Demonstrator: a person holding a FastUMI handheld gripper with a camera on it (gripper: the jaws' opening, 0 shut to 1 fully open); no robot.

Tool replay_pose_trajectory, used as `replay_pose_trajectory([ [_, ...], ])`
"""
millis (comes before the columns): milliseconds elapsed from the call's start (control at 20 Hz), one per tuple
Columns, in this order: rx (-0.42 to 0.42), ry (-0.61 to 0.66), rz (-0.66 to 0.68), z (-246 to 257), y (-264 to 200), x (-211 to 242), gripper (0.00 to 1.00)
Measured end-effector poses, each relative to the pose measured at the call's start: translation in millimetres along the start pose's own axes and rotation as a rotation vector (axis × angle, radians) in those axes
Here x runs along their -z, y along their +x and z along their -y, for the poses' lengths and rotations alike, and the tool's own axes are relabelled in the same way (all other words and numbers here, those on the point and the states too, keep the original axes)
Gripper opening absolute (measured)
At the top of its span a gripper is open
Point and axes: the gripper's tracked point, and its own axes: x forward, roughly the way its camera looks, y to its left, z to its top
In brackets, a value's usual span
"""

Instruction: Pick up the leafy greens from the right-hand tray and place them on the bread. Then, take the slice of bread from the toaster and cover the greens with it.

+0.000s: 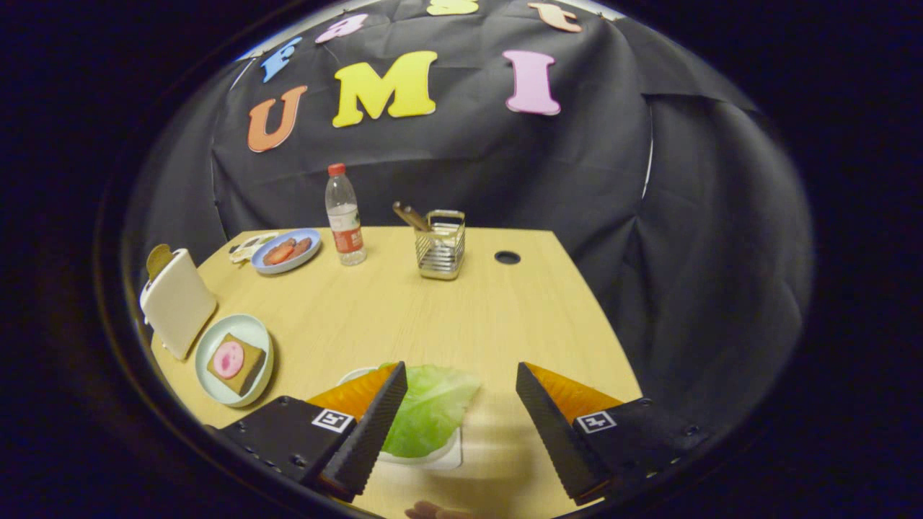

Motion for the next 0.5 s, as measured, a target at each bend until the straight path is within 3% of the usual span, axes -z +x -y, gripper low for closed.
replay_pose_trajectory([
  [500, -0.012, 0.024, -0.179, -5, 50, 43, 0.95],
])
